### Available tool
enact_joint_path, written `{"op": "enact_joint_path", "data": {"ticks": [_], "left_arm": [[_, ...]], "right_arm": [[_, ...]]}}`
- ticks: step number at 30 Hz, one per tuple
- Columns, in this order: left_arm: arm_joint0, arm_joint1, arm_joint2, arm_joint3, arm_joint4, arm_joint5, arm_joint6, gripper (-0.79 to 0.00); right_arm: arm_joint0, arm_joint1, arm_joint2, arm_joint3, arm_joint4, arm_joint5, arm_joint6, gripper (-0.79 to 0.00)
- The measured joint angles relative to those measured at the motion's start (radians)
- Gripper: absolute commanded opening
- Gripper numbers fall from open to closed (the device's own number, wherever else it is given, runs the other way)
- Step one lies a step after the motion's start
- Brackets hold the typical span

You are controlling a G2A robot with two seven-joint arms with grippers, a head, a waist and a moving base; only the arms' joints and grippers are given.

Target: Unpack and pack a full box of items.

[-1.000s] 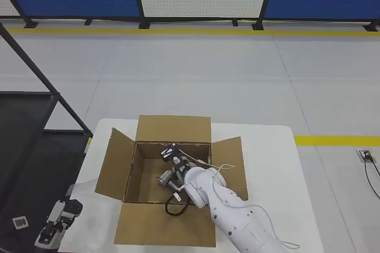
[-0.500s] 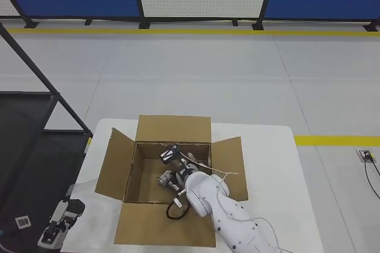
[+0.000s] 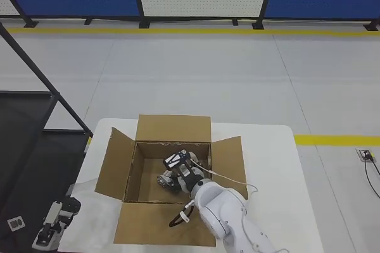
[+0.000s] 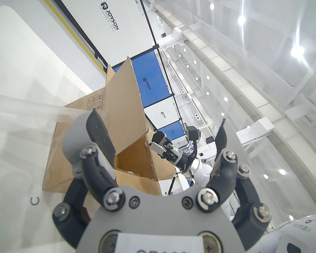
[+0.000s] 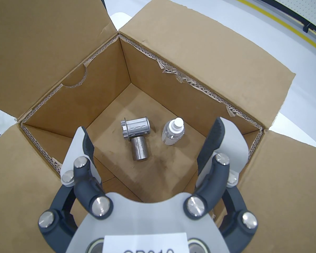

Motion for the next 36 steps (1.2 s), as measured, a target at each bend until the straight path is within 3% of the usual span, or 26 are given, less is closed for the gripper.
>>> {"op": "enact_joint_path", "data": {"ticks": [6,17,27,33,36], "left_arm": [[-0.008,0.001,0.006,-0.012,0.002,0.005,-0.01,0.0],[-0.116,0.011,0.074,-0.061,0.18,0.104,-0.084,0.0],[-0.183,0.026,0.16,-0.089,0.204,0.189,-0.261,0.0],[-0.235,0.033,0.224,-0.084,0.278,0.252,-0.319,0.0],[-0.259,0.036,0.253,-0.074,0.315,0.277,-0.339,0.0]], "right_arm": [[-0.004,0.001,0.008,0.001,0.016,-0.009,-0.013,0.0],[-0.101,0.035,0.244,-0.189,0.357,-0.226,-0.076,0.0],[-0.187,0.082,0.531,-0.294,0.521,-0.272,0.063,0.0],[-0.185,0.104,0.676,-0.246,0.575,-0.195,0.142,0.0],[-0.15,0.116,0.706,-0.165,0.683,-0.223,0.227,0.0]]}}
